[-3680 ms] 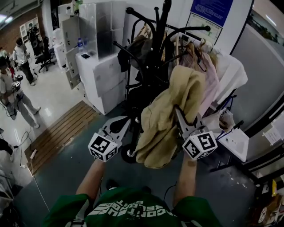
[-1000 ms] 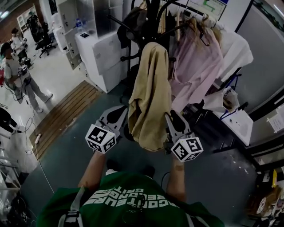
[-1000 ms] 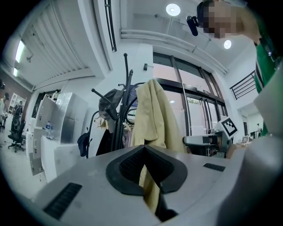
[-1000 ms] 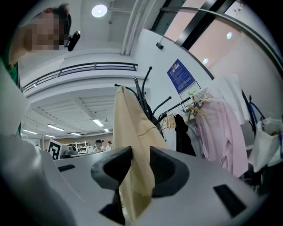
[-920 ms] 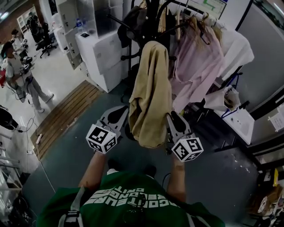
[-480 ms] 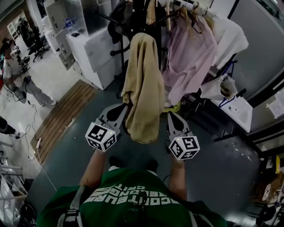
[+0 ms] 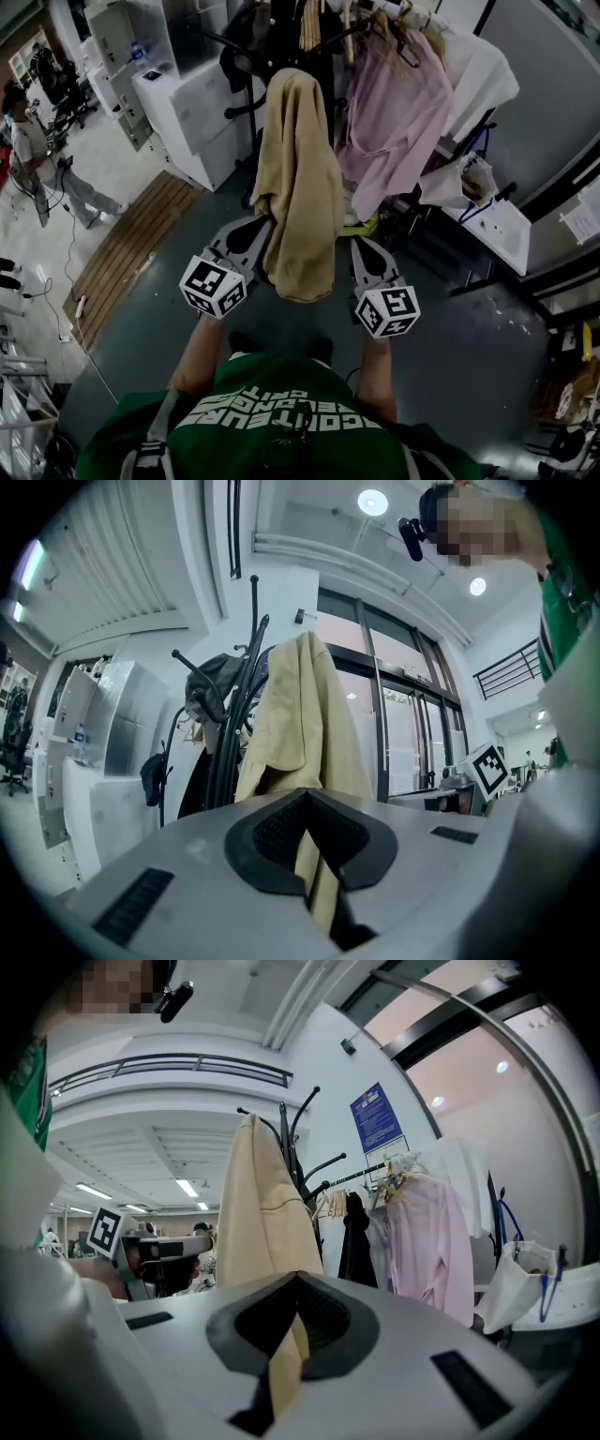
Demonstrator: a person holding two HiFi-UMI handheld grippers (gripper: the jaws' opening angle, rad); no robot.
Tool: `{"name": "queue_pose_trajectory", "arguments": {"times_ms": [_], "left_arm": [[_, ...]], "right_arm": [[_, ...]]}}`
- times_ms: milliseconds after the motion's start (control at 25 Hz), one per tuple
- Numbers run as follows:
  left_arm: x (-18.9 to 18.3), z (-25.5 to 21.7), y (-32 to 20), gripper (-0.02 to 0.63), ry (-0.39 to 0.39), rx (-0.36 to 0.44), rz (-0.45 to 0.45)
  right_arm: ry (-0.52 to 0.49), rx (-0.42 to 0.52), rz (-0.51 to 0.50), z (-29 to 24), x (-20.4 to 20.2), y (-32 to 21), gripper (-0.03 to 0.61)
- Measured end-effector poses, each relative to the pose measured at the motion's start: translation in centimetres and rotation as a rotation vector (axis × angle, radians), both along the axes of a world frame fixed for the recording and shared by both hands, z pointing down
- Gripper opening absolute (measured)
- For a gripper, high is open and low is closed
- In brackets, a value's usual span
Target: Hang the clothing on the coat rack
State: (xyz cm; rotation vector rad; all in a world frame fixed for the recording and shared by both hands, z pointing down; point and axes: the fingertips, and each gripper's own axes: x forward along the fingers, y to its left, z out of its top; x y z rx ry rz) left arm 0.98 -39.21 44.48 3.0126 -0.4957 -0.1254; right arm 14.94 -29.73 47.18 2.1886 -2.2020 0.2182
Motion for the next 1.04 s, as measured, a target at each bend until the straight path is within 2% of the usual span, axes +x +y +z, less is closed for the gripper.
{"name": "queue_pose_trajectory", "arguments": {"times_ms": [1040], "left_arm": [[0.8,0.1,-1.7,0.005,0.005,-0.011,-0.017]], "right_arm": [[0.002,-0.002,-0.039,0.0,0.7,-2.2,0.008]]}}
